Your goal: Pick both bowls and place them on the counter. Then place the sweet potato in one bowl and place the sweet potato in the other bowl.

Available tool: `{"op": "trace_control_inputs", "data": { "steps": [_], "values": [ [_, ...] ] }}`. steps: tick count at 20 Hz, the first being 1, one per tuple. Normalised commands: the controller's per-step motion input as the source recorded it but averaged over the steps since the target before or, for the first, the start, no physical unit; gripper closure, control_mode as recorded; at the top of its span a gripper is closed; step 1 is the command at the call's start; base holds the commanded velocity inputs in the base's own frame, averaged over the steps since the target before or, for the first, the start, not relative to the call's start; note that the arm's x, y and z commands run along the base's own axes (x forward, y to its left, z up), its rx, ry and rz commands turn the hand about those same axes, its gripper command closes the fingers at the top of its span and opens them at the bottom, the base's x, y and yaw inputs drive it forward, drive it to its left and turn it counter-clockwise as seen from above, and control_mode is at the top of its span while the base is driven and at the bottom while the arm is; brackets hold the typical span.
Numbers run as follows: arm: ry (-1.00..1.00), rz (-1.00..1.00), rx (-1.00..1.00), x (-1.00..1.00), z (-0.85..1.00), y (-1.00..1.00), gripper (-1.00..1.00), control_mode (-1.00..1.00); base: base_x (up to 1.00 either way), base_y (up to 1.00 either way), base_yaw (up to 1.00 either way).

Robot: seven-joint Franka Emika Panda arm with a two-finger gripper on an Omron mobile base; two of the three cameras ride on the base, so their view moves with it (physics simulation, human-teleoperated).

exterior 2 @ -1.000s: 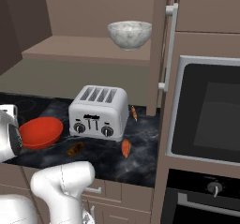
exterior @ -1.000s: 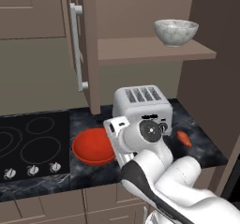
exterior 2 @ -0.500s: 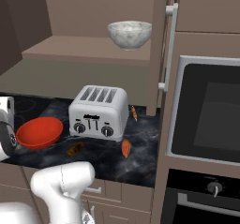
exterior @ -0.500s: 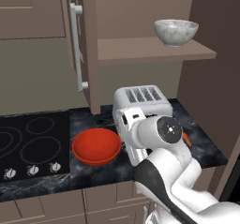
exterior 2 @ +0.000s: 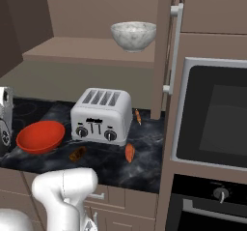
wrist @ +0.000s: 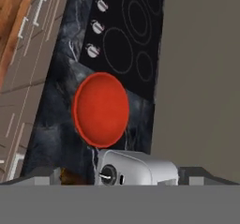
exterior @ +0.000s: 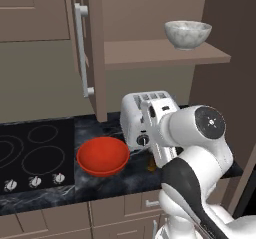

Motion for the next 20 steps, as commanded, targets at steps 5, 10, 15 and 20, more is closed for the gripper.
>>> {"op": "trace_control_inputs", "data": {
  "steps": [5, 10, 15, 20],
  "values": [
    [-0.06, -0.07, 0.00, -0.35, 0.49, -0.39, -1.00, -1.00, 0.00, 0.00, 0.00],
    [-0.06, -0.16, 0.00, -0.31, 0.43, -0.42, -1.00, -1.00, 0.00, 0.00, 0.00],
    [0.00, -0.15, 0.00, -0.18, 0.42, -0.45, -1.00, -1.00, 0.00, 0.00, 0.00],
    [-0.01, -0.03, 0.01, -0.16, 0.44, -0.53, -1.00, -1.00, 0.00, 0.00, 0.00]
  ]
}}
